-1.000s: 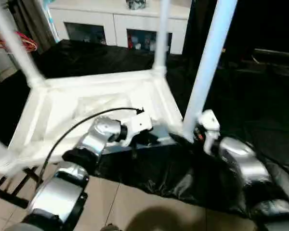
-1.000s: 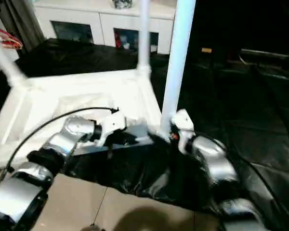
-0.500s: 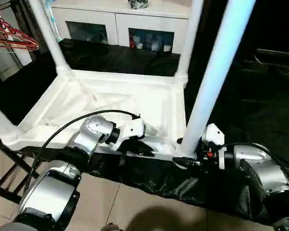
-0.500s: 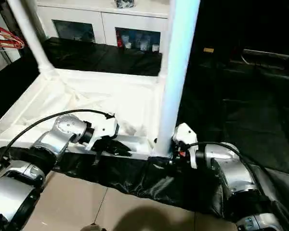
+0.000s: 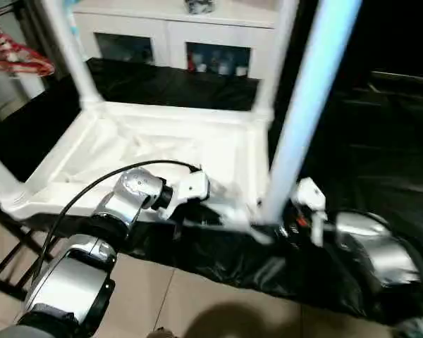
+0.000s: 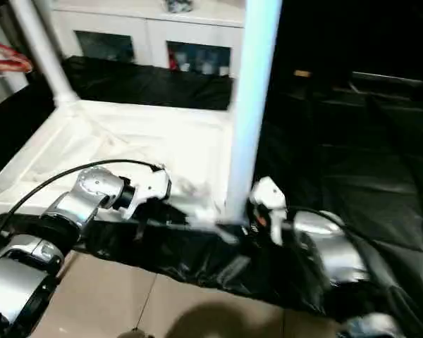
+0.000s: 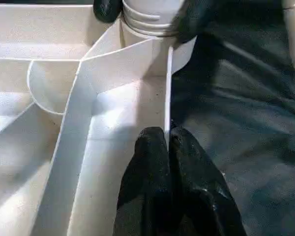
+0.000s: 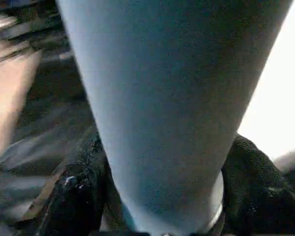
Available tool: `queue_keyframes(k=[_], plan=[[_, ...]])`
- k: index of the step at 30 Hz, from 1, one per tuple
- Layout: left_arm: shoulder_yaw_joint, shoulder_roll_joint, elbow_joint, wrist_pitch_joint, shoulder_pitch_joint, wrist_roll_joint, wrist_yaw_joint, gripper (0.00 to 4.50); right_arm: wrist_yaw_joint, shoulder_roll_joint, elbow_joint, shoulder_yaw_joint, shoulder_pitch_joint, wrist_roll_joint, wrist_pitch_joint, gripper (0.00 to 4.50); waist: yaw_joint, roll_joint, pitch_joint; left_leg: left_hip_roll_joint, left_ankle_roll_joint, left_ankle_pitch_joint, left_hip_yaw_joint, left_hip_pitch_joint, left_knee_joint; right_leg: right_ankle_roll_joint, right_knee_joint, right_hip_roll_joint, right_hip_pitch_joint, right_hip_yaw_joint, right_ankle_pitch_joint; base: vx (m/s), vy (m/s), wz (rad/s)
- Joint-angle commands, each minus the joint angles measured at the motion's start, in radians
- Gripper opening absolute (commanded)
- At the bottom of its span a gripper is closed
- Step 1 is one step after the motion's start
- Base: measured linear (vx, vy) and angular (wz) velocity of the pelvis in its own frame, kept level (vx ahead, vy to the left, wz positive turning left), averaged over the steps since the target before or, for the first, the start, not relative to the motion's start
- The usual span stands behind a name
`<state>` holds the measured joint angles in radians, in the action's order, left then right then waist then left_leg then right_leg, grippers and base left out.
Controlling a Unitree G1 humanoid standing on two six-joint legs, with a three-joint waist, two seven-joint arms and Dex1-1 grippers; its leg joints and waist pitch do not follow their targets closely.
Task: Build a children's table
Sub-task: Rotate leg to tighten
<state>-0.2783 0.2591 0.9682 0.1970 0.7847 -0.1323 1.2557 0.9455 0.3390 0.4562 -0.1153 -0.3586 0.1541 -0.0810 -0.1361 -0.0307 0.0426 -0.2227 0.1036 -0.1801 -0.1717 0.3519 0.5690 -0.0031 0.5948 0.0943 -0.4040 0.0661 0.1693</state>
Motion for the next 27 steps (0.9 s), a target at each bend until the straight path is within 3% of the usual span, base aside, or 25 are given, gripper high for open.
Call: queue_keyframes(k=[1, 4, 11, 13, 15, 16, 20, 26, 27], plan=[[0.021, -0.051, -0.013, -0.008, 0.036, 0.013, -0.088, 0.00, -0.098, -0.046, 0.050, -0.038, -0.019, -0.049, -0.003, 2.67, 0.002, 0.010, -0.054, 0.002, -0.007, -0.275, -0.002, 0.004, -0.074, -0.166, -0.082, 0.046, 0.056, -0.026, 0.370, 0.000, 0.000, 0.00], [0.033, -0.088, -0.013, -0.031, 0.039, 0.012, -0.167, 0.00, -0.247, -0.114, 0.113, -0.011, -0.051, -0.064, -0.025, 2.66, 0.013, 0.012, -0.055, 0.004, -0.006, -0.262, -0.004, 0.002, -0.073, -0.162, -0.083, 0.044, 0.050, -0.029, 0.365, 0.000, 0.000, 0.00], [0.043, -0.177, 0.000, -0.080, 0.059, -0.004, -0.352, 0.00, -0.524, -0.242, 0.266, 0.004, -0.136, -0.127, -0.032, 2.66, 0.024, -0.003, -0.059, 0.004, -0.012, -0.231, -0.005, 0.003, -0.069, -0.196, -0.072, 0.040, 0.051, -0.030, 0.239, 0.000, 0.000, 0.00], [0.045, -0.209, 0.006, -0.087, 0.063, -0.019, -0.439, 0.00, -0.617, -0.280, 0.339, 0.010, -0.177, -0.155, 0.000, 2.66, 0.031, -0.001, -0.058, 0.007, 0.005, -0.255, -0.005, -0.001, -0.070, -0.193, -0.076, 0.039, 0.048, -0.030, 0.271, 0.000, 0.000, 0.00], [0.045, -0.216, 0.006, -0.086, 0.062, -0.022, -0.448, 0.00, -0.627, -0.290, 0.352, 0.016, -0.184, -0.153, 0.008, 2.66, 0.030, -0.001, -0.058, 0.008, -0.007, -0.259, -0.005, 0.002, -0.070, -0.184, -0.079, 0.041, 0.052, -0.031, 0.286, 0.000, 0.000, 0.00], [0.042, -0.219, 0.001, -0.083, 0.058, -0.023, -0.445, 0.00, -0.617, -0.298, 0.353, 0.030, -0.187, -0.138, 0.014, 3.01, 0.029, -0.003, -0.059, 0.008, -0.017, -0.257, -0.005, 0.001, -0.070, -0.182, -0.080, 0.041, 0.051, -0.032, 0.275, 0.000, 0.000, 0.00], [0.036, -0.207, -0.010, -0.058, 0.044, -0.021, -0.406, 0.00, -0.561, -0.285, 0.332, 0.034, -0.177, -0.118, 0.017, 3.39, 0.028, -0.003, -0.060, 0.007, -0.030, -0.243, -0.005, 0.004, -0.069, -0.194, -0.073, 0.039, 0.053, -0.032, 0.219, 0.000, 0.000, 0.00], [-0.003, -0.157, -0.046, 0.006, -0.001, -0.021, -0.284, 0.00, -0.433, -0.212, 0.289, 0.004, -0.137, -0.124, 0.072, 3.72, 0.025, 0.005, -0.066, 0.004, -0.061, -0.187, -0.008, 0.006, -0.061, -0.225, -0.061, 0.040, 0.058, -0.032, 0.113, 0.000, 0.000, 0.00], [-0.008, -0.146, -0.054, 0.012, -0.009, -0.020, -0.258, 0.00, -0.384, -0.192, 0.266, -0.007, -0.119, -0.121, 0.088, 3.72, 0.023, 0.011, -0.066, 0.004, -0.072, -0.171, -0.008, 0.008, -0.060, -0.234, -0.058, 0.039, 0.061, -0.032, 0.081, 0.000, 0.000, 0.00]])
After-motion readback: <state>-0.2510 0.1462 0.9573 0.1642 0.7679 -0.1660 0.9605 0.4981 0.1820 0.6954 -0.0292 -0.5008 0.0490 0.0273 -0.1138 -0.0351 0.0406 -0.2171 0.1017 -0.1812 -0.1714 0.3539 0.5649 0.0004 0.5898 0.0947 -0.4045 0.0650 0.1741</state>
